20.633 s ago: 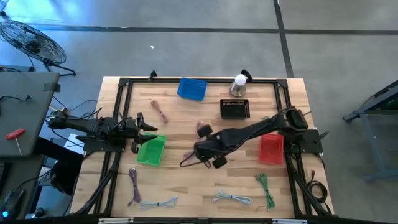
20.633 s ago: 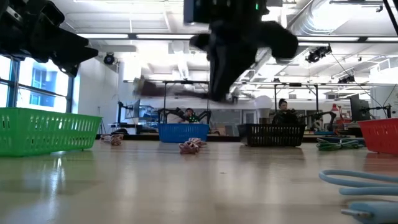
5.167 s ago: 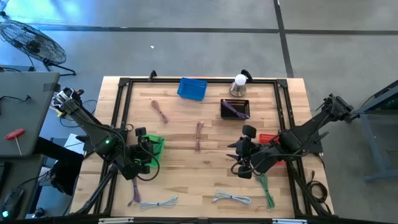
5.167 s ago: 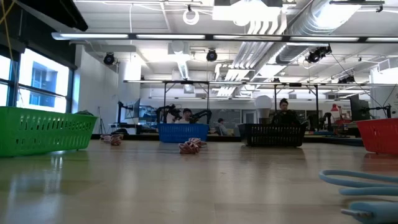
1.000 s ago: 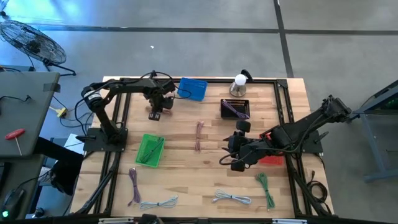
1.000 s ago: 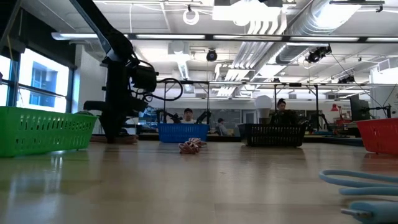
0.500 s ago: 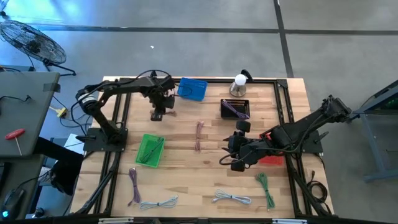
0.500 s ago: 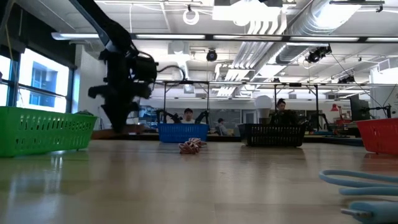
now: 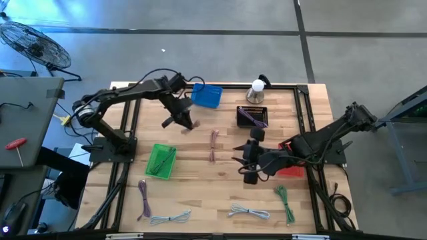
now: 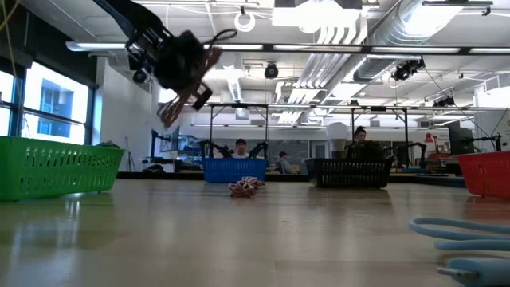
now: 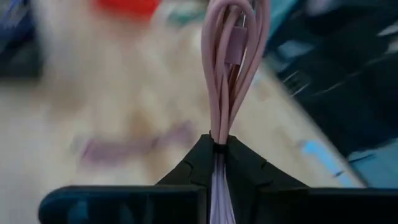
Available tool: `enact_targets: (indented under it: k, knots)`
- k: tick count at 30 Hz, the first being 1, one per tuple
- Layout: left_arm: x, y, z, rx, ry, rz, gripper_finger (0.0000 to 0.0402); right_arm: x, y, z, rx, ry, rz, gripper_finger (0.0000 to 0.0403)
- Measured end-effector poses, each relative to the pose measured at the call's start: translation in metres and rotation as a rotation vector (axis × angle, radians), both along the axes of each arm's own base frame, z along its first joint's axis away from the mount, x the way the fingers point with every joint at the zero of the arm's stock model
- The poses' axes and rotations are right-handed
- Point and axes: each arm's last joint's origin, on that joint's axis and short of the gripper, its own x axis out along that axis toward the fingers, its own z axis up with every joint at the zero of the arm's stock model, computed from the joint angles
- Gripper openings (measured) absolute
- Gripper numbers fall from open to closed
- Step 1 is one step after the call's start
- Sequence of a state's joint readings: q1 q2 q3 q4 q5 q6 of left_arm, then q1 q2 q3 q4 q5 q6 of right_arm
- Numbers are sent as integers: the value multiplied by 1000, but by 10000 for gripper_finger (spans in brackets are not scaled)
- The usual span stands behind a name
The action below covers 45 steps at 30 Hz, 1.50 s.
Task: Pick & Place USB Port
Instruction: Put the top pink charger cable into the red bin
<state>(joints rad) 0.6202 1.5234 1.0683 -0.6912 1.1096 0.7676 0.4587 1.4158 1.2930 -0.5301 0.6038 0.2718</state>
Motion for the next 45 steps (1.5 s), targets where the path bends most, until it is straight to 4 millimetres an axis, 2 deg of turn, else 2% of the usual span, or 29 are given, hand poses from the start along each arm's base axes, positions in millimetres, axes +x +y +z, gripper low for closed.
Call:
enact_targets:
  k: [4,11,19,28,45]
  knots:
    - [20,-20,7,26,-149,-125,26,8,2,-1,-30,-37,-15,138]
    - [51,-51,26,28,-384,-289,27,38,1,-15,-112,-78,5,138]
    - [60,-70,29,38,-404,-327,28,62,-6,-20,-147,-135,103,138]
    - [61,-73,30,44,-416,-337,28,72,-24,-16,-105,-176,149,138]
    - [63,-76,32,53,-439,-351,28,93,-48,-30,-74,-185,153,138]
